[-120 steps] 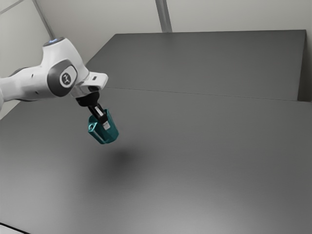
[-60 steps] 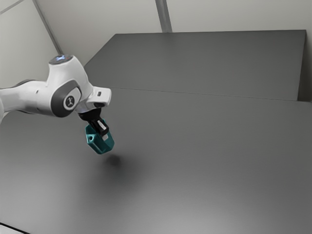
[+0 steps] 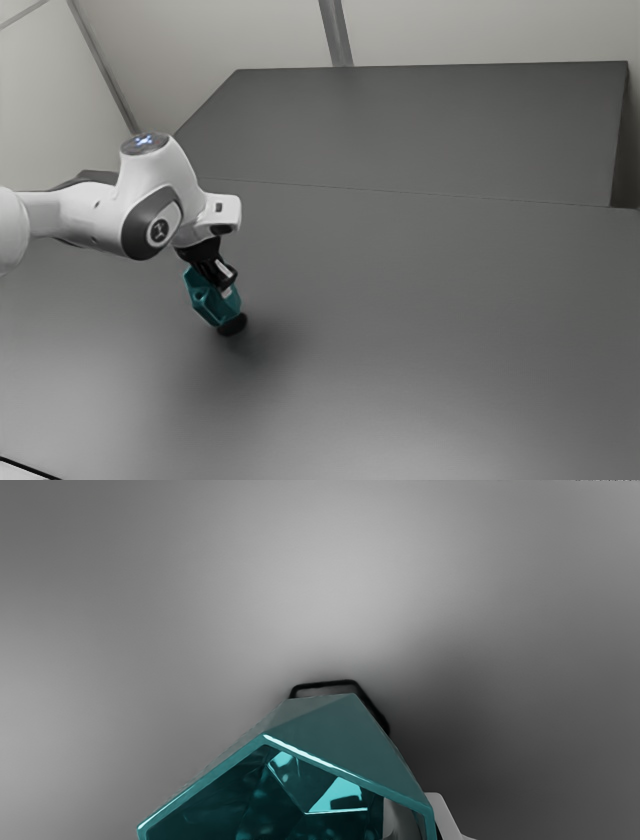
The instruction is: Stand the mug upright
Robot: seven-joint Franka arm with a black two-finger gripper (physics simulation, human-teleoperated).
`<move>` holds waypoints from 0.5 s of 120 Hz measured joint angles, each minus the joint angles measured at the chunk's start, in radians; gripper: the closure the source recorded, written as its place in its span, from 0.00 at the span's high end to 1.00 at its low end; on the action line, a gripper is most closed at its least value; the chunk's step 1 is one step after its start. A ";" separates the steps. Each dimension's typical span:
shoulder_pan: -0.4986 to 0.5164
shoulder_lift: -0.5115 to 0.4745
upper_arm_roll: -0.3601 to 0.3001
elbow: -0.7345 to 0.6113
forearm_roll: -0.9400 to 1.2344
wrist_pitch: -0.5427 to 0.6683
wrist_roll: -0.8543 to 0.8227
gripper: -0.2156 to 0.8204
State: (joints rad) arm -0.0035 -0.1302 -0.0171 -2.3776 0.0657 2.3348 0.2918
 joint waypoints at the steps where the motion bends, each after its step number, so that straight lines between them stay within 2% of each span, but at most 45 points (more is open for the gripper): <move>1: 0.000 0.001 0.000 0.000 0.000 0.001 -0.002 0.03; 60: -0.018 0.046 0.000 0.001 0.001 0.013 -0.067 0.03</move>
State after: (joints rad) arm -0.0215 -0.0844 -0.0172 -2.3767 0.0666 2.3481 0.2250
